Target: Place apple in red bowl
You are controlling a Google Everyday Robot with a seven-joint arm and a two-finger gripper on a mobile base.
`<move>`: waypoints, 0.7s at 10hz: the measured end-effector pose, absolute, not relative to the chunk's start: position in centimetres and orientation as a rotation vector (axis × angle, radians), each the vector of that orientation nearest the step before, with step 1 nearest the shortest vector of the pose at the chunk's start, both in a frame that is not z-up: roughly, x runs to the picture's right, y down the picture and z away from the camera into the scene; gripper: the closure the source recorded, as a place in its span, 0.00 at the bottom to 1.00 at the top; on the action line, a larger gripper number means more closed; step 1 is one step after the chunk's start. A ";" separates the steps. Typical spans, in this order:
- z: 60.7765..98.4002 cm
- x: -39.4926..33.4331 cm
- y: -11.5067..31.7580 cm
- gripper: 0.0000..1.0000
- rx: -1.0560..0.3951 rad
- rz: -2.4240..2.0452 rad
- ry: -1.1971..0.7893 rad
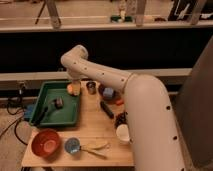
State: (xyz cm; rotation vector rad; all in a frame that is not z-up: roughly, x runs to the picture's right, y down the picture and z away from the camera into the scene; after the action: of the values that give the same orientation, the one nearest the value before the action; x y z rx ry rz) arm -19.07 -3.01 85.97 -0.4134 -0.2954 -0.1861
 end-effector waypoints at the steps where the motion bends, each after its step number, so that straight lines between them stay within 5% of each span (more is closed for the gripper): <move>1: 86.2 -19.3 -3.0 0.20 -0.417 -0.154 -0.297; 7: 88.8 -19.5 -1.3 0.20 -0.366 -0.156 -0.353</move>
State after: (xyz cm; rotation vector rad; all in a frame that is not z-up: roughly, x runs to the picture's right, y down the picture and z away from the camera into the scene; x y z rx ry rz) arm -19.49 -1.31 88.75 -0.3657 -0.3531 -0.1560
